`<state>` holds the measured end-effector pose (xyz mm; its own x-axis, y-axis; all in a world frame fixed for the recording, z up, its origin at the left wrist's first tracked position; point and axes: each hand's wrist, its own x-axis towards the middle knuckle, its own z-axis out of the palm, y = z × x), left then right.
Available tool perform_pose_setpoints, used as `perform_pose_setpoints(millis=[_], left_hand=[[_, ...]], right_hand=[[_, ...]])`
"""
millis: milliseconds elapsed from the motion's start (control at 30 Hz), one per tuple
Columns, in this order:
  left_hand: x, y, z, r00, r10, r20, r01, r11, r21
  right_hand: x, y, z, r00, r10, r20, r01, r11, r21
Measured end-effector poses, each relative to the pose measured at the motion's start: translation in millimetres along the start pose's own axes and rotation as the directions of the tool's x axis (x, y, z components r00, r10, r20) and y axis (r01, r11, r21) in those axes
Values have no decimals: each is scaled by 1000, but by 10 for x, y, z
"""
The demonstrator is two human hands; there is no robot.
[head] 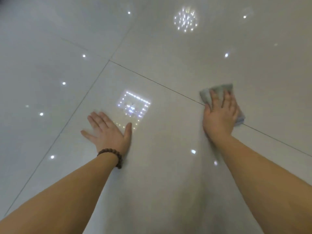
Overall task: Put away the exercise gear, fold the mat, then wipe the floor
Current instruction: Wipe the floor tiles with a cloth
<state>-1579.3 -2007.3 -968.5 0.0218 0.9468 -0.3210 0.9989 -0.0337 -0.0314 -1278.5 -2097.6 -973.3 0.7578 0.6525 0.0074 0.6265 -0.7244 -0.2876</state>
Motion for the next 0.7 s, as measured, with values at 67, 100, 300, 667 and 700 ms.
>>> perform_pose_setpoints(millis=[67, 100, 300, 667, 700], left_hand=[[-4, 1, -11, 1000, 7, 9, -7, 1000, -25], [-3, 8, -15, 1000, 16, 12, -15, 999, -34], [-3, -17, -23, 1000, 9, 11, -8, 997, -76], [-165, -1191, -205, 936, -266, 229, 317, 921, -228], [-155, -1299, -226, 916, -255, 310, 324, 925, -198]], right_hand=[[-240, -516, 159, 999, -41, -22, 41, 999, -13], [-465, -735, 256, 965, -263, -5, 263, 965, -11], [-21, -986, 352, 587, -782, 212, 792, 608, 52], [-1366, -1053, 327, 305, -920, 246, 921, 351, 169], [-1214, -1140, 343, 274, -926, 260, 925, 328, 191]])
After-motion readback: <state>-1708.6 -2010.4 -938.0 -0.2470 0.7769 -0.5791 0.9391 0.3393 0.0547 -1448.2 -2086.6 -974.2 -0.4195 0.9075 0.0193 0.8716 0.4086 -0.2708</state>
